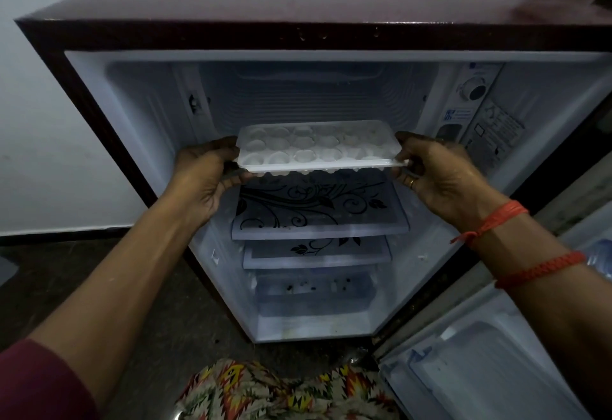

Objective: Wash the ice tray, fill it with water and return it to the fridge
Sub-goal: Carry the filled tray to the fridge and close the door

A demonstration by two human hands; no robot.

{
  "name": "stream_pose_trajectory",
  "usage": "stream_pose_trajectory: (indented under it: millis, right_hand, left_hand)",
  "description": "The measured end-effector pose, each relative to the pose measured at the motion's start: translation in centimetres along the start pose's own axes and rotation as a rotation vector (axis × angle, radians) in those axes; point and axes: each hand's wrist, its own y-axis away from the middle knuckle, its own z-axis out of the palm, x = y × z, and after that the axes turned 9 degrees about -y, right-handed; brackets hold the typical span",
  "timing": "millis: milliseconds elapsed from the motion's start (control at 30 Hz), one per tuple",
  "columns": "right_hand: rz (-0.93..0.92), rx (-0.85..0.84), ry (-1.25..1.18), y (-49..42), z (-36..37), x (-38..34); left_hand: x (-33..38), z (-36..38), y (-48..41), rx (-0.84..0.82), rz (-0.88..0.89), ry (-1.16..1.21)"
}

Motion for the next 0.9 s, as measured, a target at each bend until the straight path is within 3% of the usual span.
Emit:
stream_pose_trajectory:
  millis: [567, 900]
  right_hand:
    - [0.006, 0.009, -0.065, -1.8, 0.6, -0.3]
    - [-0.018, -0.049, -0.057, -3.4, 0.9, 0.2]
  left_hand:
    - [1.1, 1.4, -1.4, -0.032, 0.052, -0.009]
    - [0.9, 1.7, -2.5, -0.076, 0.074, 0.120]
